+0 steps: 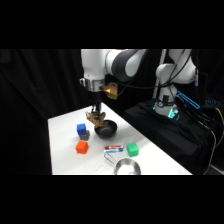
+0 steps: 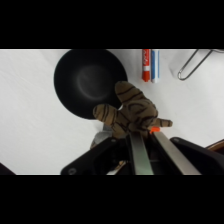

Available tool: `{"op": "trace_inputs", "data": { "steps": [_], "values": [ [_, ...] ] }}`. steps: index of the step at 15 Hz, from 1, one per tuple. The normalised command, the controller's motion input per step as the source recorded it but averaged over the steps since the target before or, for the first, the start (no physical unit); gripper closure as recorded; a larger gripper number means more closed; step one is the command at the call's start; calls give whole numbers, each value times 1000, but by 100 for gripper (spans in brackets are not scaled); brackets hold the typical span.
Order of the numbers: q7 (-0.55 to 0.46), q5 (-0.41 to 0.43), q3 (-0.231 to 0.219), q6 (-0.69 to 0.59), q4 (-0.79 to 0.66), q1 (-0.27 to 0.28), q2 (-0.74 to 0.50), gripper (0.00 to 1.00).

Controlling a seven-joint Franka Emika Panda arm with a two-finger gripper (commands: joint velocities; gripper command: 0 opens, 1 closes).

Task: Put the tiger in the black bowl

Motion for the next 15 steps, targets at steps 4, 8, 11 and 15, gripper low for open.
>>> {"op": "trace_inputs", "data": {
  "steps": [4, 8, 11, 15],
  "values": [
    [-257, 146, -34, 322, -183, -133, 31, 94],
    [-243, 168, -31, 347, -172, -61, 66, 94],
    [-256, 179, -26, 323, -71, -31, 108, 61],
    [-217, 152, -39, 196, -21, -1, 61, 29]
  ]
}}
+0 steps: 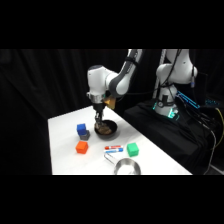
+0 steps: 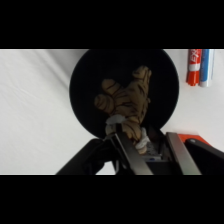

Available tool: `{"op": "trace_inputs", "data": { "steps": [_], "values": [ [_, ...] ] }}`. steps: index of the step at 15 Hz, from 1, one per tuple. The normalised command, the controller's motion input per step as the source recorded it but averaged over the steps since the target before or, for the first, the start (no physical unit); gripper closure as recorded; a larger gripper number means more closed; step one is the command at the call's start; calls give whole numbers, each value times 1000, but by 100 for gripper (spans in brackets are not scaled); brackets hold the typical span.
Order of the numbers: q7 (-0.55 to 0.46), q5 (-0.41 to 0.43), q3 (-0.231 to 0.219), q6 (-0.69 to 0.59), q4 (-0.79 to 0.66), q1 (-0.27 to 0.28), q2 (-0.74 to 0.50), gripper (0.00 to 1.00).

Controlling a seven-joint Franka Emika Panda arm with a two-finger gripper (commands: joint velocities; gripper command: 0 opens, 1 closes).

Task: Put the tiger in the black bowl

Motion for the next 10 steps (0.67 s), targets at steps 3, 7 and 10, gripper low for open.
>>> {"op": "trace_inputs", "data": {
  "steps": [3, 7, 10],
  "values": [
    [-185, 90, -58, 19, -16, 31, -70, 6],
    [-141, -22, -77, -201, -110, 81, -388, 0],
    [-103, -105, -44, -411, -115, 75, -550, 0]
  ]
}}
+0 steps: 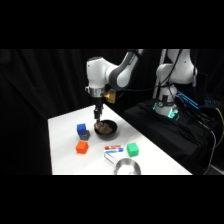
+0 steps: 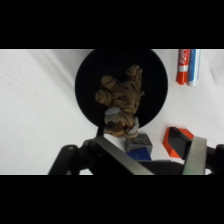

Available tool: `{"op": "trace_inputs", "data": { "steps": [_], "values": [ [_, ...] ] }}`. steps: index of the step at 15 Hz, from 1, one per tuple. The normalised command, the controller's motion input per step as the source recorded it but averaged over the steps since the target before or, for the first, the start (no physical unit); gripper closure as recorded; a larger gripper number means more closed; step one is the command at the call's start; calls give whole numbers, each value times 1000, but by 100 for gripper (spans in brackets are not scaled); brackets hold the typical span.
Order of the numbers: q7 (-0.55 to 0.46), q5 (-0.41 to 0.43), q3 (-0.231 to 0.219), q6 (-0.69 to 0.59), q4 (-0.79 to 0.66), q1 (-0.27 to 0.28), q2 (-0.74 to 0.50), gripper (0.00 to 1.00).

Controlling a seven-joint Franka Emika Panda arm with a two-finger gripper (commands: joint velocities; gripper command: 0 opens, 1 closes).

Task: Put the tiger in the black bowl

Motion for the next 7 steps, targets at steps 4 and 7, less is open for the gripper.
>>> {"op": "trace_inputs", "data": {
  "steps": [4, 7],
  "values": [
    [-147, -64, 39, -456, -14, 4, -474, 0],
    [-261, 110, 89, -250, 31, -39, -280, 0]
  ]
}}
